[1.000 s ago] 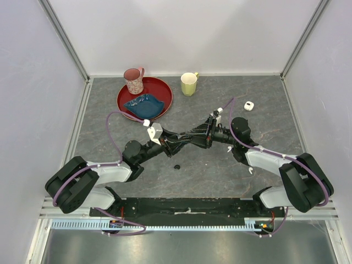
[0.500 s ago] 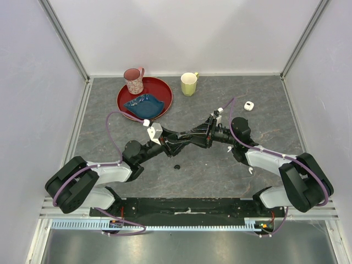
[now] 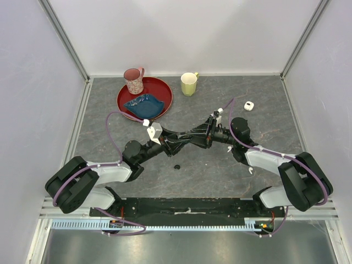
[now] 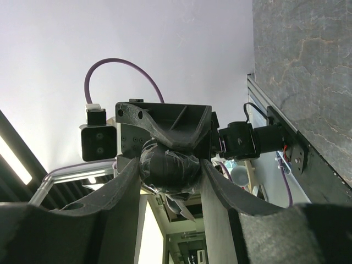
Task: Insert the wireless bluetooth earbuds into the charging case
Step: Pick up the charging case at the center of the board.
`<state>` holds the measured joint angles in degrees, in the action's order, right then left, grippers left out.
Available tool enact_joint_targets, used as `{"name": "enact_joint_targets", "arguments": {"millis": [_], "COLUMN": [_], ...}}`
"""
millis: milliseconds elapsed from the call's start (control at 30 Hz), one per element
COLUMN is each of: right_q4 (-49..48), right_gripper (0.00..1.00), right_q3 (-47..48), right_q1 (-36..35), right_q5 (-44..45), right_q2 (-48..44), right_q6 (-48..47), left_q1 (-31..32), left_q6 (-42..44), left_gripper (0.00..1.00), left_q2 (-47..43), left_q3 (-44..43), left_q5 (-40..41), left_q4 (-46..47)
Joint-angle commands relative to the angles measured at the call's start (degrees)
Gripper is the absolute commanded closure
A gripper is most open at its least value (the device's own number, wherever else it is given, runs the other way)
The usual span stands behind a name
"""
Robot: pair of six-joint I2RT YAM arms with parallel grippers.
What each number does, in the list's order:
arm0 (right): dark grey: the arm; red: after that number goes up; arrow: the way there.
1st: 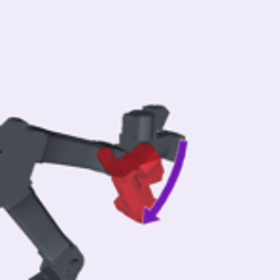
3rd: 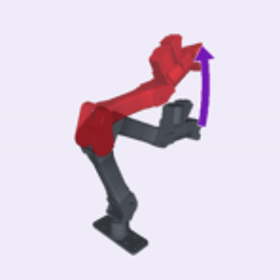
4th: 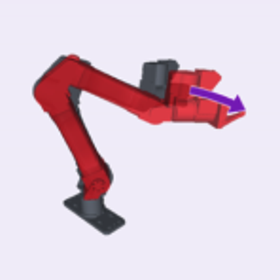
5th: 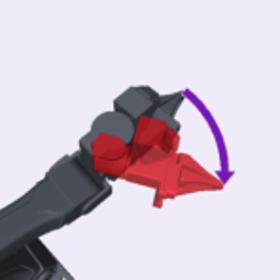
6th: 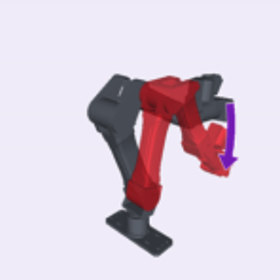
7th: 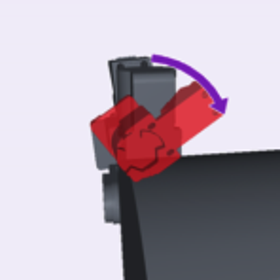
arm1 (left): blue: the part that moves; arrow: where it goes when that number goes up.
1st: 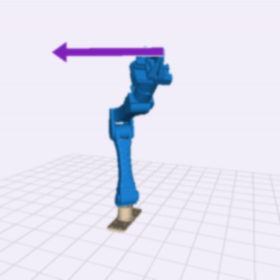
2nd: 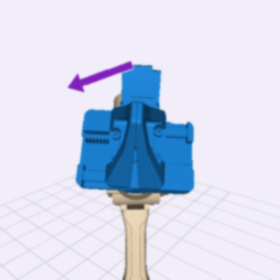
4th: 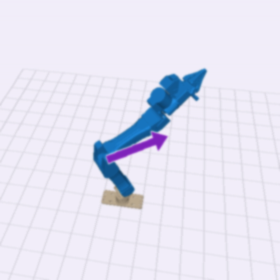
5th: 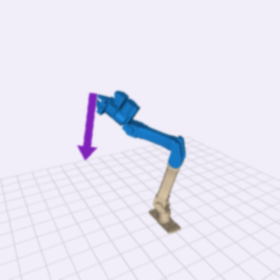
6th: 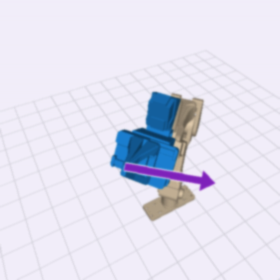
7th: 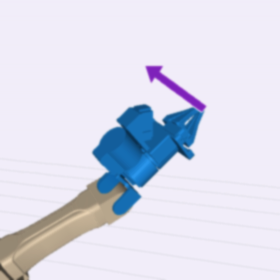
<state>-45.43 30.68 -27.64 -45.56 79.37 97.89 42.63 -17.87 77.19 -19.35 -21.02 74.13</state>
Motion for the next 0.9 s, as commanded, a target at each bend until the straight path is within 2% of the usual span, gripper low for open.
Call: {"name": "enact_joint_targets", "arguments": {"millis": [0,67,100,233,267,333,367,400,467,500,567,600,700,767,867], "right_q4": [-2.5,-2.5,-2.4,-2.8,-2.9,-3.4,-3.6,-3.5,-2.4,-0.1,12.8,25.0,42.6,43.5,41.3], "right_gripper": [0.93,0.93,0.93,0.92,0.93,0.88,0.82,0.69,0.52,0.35,0.24,0.18,0.09,0.08,0.08], "right_q3": [-0.4,-0.4,-0.4,-0.4,-0.4,-0.4,-0.4,-0.4,0.2,1.7,4.6,8.4,15.9,17.2,15.7], "right_q1": [-0.2,-0.2,-0.2,-0.3,-0.2,-0.3,-0.3,-0.1,-0.3,-0.1,-0.1,-0.2,-0.1,-0.1,-0.2], "right_q5": [0.5,0.4,0.4,0.3,0.2,0.1,0.1,0.2,0.4,0.5,1.6,3.5,8.1,6.8,2.9], "right_q2": [0.0,0.0,0.0,-0.1,0.0,0.1,0.1,0.0,-0.5,-1.0,-3.1,-3.9,-6.4,-6.8,-6.4], "right_q6": [0.1,0.0,0.0,0.3,0.5,0.5,0.4,0.0,-1.8,-6.6,-13.9,-23.6,-34.8,-37.1,-34.4], "left_q1": [0.3,0.3,0.3,0.3,0.3,0.3,0.3,0.3,0.3,0.3,0.3,0.1,-1.4,-3.2,-5.4], "left_q6": [0.5,0.3,0.2,-0.1,-0.1,-0.1,-0.1,-0.1,-0.2,-0.1,-0.1,-0.4,-0.7,-0.8,0.3], "left_gripper": [0.62,0.65,0.72,0.82,0.88,0.94,0.98,0.98,0.98,0.98,0.98,0.98,0.98,0.98,0.98], "left_q2": [-0.5,0.0,0.1,0.7,0.8,1.1,1.1,1.3,1.3,1.2,0.8,0.5,-1.9,-4.5,-7.4], "left_q3": [-1.8,-1.9,-1.9,-2.2,-2.2,-2.3,-2.4,-2.4,-2.4,-2.0,-1.6,-1.1,-1.3,-1.9,-3.9], "left_q5": [0.8,0.7,0.6,0.4,0.1,-0.1,-0.3,-0.4,-0.6,-0.8,-1.9,-2.4,-6.6,-10.8,-16.2], "left_q4": [21.2,21.2,21.2,21.2,21.2,21.2,21.2,21.2,21.2,21.2,21.1,21.1,16.6,10.1,1.8]}}
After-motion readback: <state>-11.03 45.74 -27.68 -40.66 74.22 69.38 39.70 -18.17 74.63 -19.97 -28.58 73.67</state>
